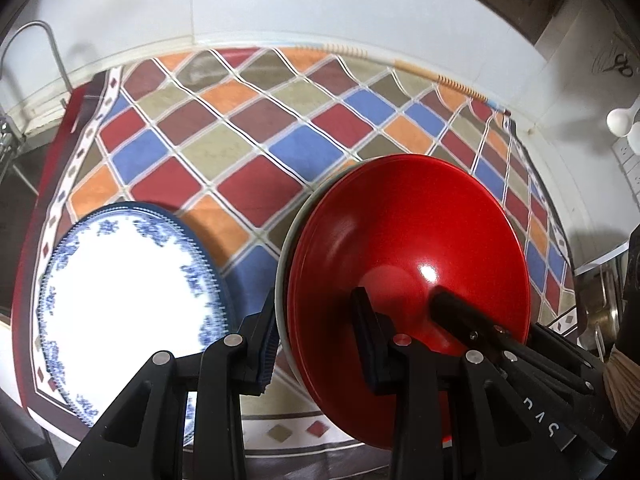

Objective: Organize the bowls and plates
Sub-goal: 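Carry the bowl stack with both tools over the blue-and-white plates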

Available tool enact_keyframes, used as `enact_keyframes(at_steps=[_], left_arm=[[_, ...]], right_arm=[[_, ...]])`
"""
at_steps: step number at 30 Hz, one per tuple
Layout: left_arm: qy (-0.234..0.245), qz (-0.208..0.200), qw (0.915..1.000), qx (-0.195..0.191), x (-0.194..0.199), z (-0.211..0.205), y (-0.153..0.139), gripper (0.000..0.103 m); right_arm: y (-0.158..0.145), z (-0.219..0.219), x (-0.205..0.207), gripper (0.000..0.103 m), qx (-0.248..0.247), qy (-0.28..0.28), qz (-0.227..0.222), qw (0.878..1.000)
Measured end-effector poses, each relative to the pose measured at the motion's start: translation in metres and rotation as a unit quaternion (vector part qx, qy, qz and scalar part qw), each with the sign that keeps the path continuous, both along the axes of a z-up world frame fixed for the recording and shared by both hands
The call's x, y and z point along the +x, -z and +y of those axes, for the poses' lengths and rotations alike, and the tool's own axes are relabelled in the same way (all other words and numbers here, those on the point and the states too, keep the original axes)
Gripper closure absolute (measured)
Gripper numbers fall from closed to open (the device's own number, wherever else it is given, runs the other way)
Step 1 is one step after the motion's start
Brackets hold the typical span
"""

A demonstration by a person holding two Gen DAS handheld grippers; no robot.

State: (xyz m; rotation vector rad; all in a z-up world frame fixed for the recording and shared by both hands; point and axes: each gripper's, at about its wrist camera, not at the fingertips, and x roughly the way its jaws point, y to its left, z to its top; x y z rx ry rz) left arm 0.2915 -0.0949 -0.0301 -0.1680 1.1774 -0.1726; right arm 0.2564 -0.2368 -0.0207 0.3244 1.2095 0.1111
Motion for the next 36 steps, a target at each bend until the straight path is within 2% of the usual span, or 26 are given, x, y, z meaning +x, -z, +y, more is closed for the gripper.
enact_keyframes(at_steps=[13,22,27,36], left_arm=[[-0.029,-0.032,0.9990,-0.013,-0.032,0.080,-0.029,0.070],[-0.050,-0.041,0.9978,-0.016,-0.050,0.136,-0.037,0.071],[-0.063,-0.038,0.9972,-0.014,-0.055,0.164,-0.032,0.071],[-0.081,-0.020,0.9964,-0.016,-0.056,0.198,-0.013,0.072]], right_arm=[[-0.040,0.070,-0.018,0.073,-0.003,-0.029,-0.042,0.999],[-0.054,0.123,-0.025,0.073,0.005,-0.051,-0.052,0.997],[-0.054,0.152,-0.025,0.073,0.011,-0.061,-0.052,0.997],[-0.037,0.194,-0.017,0.073,0.020,-0.081,-0.029,0.996]])
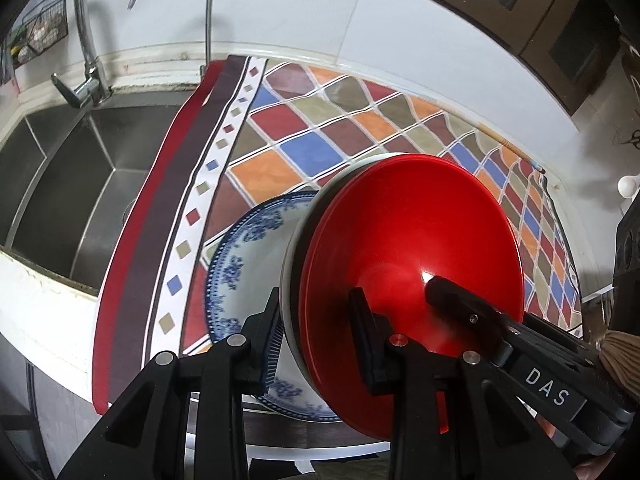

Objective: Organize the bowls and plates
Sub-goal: 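Carry the bowl stack with both tools over the blue-and-white plates, then lower the bowl stack onto the plates and open both tools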

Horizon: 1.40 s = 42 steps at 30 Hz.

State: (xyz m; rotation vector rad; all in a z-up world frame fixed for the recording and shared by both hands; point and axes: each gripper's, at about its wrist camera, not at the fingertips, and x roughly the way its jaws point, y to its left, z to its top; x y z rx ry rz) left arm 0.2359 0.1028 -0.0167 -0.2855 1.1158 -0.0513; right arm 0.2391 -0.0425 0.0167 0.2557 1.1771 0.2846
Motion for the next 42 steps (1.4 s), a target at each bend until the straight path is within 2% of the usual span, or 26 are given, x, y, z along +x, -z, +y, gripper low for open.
enact_keyframes(at_steps=[10,28,42], left_arm=[[0.001,0.026,0.9996,-0.007,0.011,0.012,0.022,0.072],[0.006,0.059,0.9982,-0.007,0.026,0.012,0.042,0.072],[0.017,0.069,0.9973,-0.021,0.027,0.014,0.051,0.071]], right_arm=[[0.019,0.023,0.007,0.073,-0.011,-0.006,0.024,1.000],[0.052,0.024,0.022,0.073,-0.015,-0.001,0.073,0.997],[0.064,0.023,0.023,0.072,-0.019,0.001,0.084,0.996]])
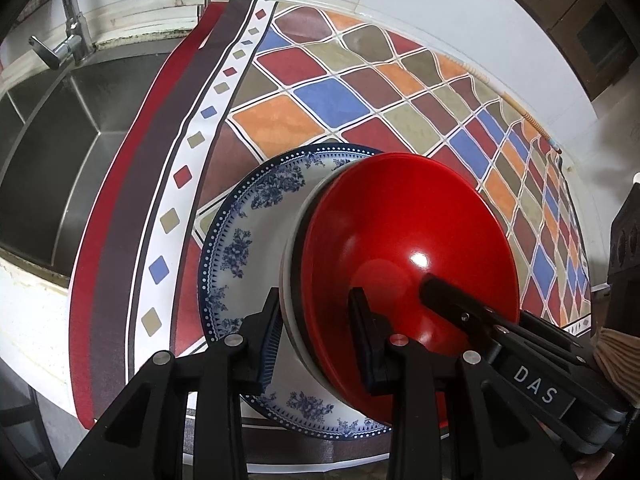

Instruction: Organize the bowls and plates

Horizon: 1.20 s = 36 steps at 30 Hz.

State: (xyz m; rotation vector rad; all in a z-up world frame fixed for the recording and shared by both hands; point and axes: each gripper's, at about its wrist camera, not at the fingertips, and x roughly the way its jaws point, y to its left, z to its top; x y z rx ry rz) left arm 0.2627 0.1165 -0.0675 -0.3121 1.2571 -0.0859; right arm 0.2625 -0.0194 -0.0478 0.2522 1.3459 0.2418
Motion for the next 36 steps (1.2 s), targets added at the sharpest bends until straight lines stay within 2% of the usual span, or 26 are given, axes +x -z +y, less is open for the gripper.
enact_keyframes(at_steps=[6,8,10,11,15,19,21,25,27,31,36], left_arm=[[0.006,-0.043,0.9986,0.028,-0.009,0.002,-0.019,0.058],[0.006,-0.067,0.9970,0.038,-0.015,0.003,-0.030,0.053],[0.002,-0.091,0.9945,0.052,-0.023,0.005,-0.039,0.046],[-0.001,-0.100,0.9932,0.060,-0.026,0.007,-0.043,0.041],[-0.024,-0.165,0.9810,0.100,-0.050,0.009,-0.055,0.017],[-0.021,-0.204,0.9642,0.168,-0.073,-0.001,-0.060,0.013],[-0.017,-0.207,0.9619,0.178,-0.084,-0.005,-0.058,0.007],[-0.004,-0.195,0.9690,0.152,-0.104,-0.013,-0.056,0.007],[0.003,-0.186,0.9707,0.152,-0.113,-0.019,-0.053,0.007],[0.003,-0.177,0.9713,0.159,-0.136,-0.033,-0.048,0.006],[-0.008,-0.184,0.9692,0.164,-0.175,-0.052,-0.053,0.006]], right_arm=[[0.000,0.000,-0.001,0.071,0.001,0.008,-0.017,1.000],[-0.008,-0.001,-0.004,0.066,-0.002,0.010,-0.033,0.999],[-0.018,-0.003,-0.008,0.057,-0.008,0.016,-0.059,0.998],[-0.022,-0.003,-0.010,0.056,-0.013,0.020,-0.069,0.997],[-0.040,-0.010,-0.026,0.045,-0.040,0.032,-0.111,0.992],[-0.053,-0.017,-0.051,0.030,-0.083,0.039,-0.166,0.982],[-0.056,-0.019,-0.062,0.030,-0.100,0.034,-0.187,0.977],[-0.063,-0.025,-0.085,0.030,-0.110,0.034,-0.198,0.973],[-0.068,-0.027,-0.097,0.030,-0.112,0.035,-0.211,0.970],[-0.080,-0.035,-0.127,0.016,-0.136,0.042,-0.245,0.959],[-0.089,-0.055,-0.160,0.016,-0.149,0.046,-0.254,0.955]])
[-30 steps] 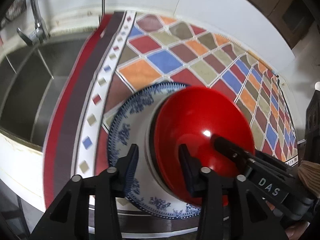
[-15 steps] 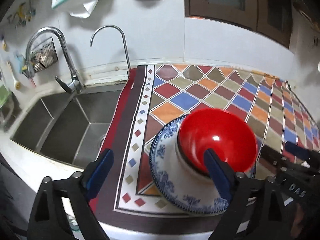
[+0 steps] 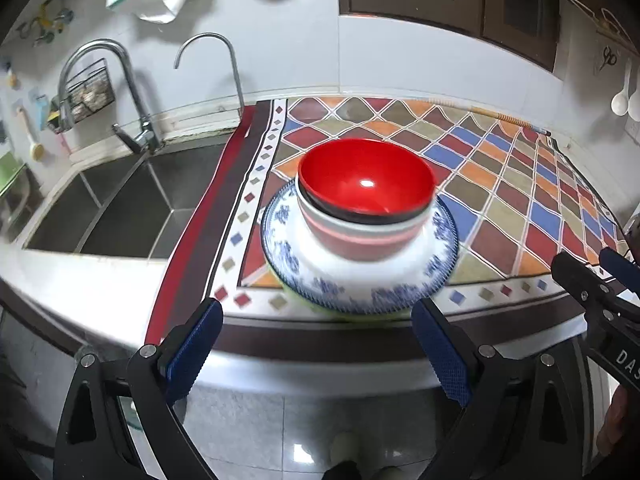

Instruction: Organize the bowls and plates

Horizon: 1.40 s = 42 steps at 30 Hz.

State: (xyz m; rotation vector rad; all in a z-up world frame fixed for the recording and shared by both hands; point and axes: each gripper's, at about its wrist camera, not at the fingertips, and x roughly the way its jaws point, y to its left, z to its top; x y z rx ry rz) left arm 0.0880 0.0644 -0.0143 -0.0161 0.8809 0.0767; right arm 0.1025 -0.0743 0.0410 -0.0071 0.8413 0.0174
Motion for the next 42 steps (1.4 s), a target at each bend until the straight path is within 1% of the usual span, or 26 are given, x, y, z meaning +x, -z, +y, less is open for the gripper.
enact_keyframes(at_steps=[2,6,11,13,21,27,33,42], left_arm=[[0.000,-0.010,0.9999,0.000,-0.017,-0.008,-0.006,0.003],[-0.009,-0.033,0.9994,-0.002,-0.046,-0.022,-0.017,0.002],[-0.014,-0.057,0.9982,-0.001,-0.077,-0.035,-0.029,0.002],[-0.017,-0.069,0.9975,-0.001,-0.089,-0.039,-0.033,0.000],[-0.017,-0.111,0.9937,0.006,-0.126,-0.053,-0.049,0.000],[-0.015,-0.124,0.9920,0.017,-0.142,-0.060,-0.055,0.000],[-0.014,-0.120,0.9924,0.019,-0.149,-0.062,-0.054,0.000],[-0.025,-0.125,0.9916,0.020,-0.163,-0.062,-0.056,0.000]], right_arm=[[-0.004,-0.007,-0.014,0.016,0.000,-0.006,-0.002,1.000],[-0.014,-0.020,-0.044,0.016,0.003,-0.017,-0.010,1.000],[-0.025,-0.038,-0.081,0.016,0.010,-0.015,-0.016,1.000],[-0.029,-0.043,-0.091,0.016,0.012,-0.016,-0.020,1.000],[-0.049,-0.060,-0.138,0.016,0.009,-0.004,-0.061,0.998],[-0.059,-0.068,-0.161,0.016,0.011,0.005,-0.080,0.997],[-0.064,-0.072,-0.176,0.016,0.010,0.010,-0.090,0.996],[-0.065,-0.068,-0.188,0.016,0.011,-0.003,-0.091,0.996]])
